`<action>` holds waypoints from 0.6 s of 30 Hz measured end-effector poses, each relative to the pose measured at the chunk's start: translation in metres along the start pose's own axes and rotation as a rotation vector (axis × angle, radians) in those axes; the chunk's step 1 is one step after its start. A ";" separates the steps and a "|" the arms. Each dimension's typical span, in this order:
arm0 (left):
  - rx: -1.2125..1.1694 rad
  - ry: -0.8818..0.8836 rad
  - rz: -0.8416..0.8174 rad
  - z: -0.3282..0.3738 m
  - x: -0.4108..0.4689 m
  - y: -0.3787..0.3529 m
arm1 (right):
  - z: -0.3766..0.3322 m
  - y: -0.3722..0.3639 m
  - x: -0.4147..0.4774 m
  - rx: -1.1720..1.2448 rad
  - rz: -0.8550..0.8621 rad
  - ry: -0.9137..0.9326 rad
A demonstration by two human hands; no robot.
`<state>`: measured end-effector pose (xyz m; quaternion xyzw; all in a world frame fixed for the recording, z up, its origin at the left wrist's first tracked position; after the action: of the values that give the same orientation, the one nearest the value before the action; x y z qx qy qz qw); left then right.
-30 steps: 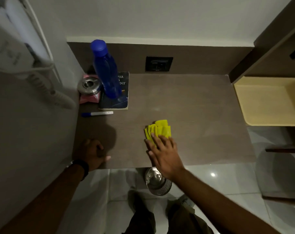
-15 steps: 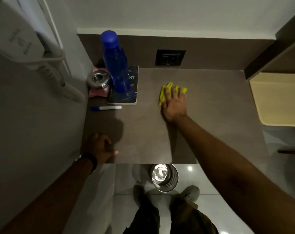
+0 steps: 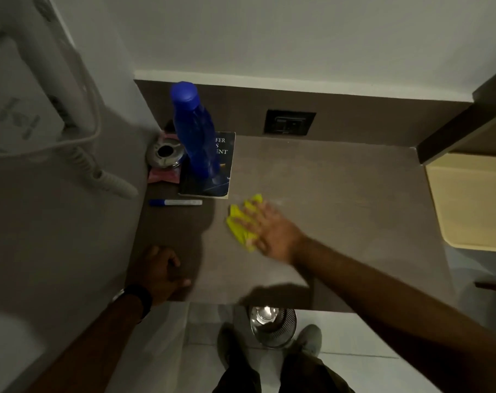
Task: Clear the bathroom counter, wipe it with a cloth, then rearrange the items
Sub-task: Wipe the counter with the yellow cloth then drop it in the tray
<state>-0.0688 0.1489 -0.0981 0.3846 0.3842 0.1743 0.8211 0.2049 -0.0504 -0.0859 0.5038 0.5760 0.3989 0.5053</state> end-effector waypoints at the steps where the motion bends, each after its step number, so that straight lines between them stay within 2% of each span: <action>1: -0.003 0.011 0.008 -0.001 0.001 -0.001 | 0.028 0.013 0.014 0.014 -0.005 -0.123; 5: 0.009 0.026 0.029 -0.003 0.004 -0.003 | 0.121 0.058 0.043 0.057 0.012 -0.515; 11: 0.049 0.032 0.041 0.006 0.001 0.003 | 0.154 0.081 0.029 -0.020 -0.011 -0.645; 15: 0.033 0.028 0.043 0.011 -0.003 0.005 | 0.180 0.076 -0.021 0.027 0.079 -0.881; 18: -0.001 0.038 0.034 0.010 -0.003 0.003 | 0.229 0.065 -0.093 0.052 0.015 -1.105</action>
<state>-0.0629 0.1447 -0.0901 0.3875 0.3929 0.1958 0.8106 0.4400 -0.1420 -0.0454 0.6546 0.2313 0.0643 0.7168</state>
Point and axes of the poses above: each hand's wrist, its own x-axis towards the middle knuckle, its own y-axis out of the back of the hand, z = x × y, the point moved 3 cm from there along x, towards the middle knuckle, and after that the axes turned 1 degree about y, right-handed, at the moved point
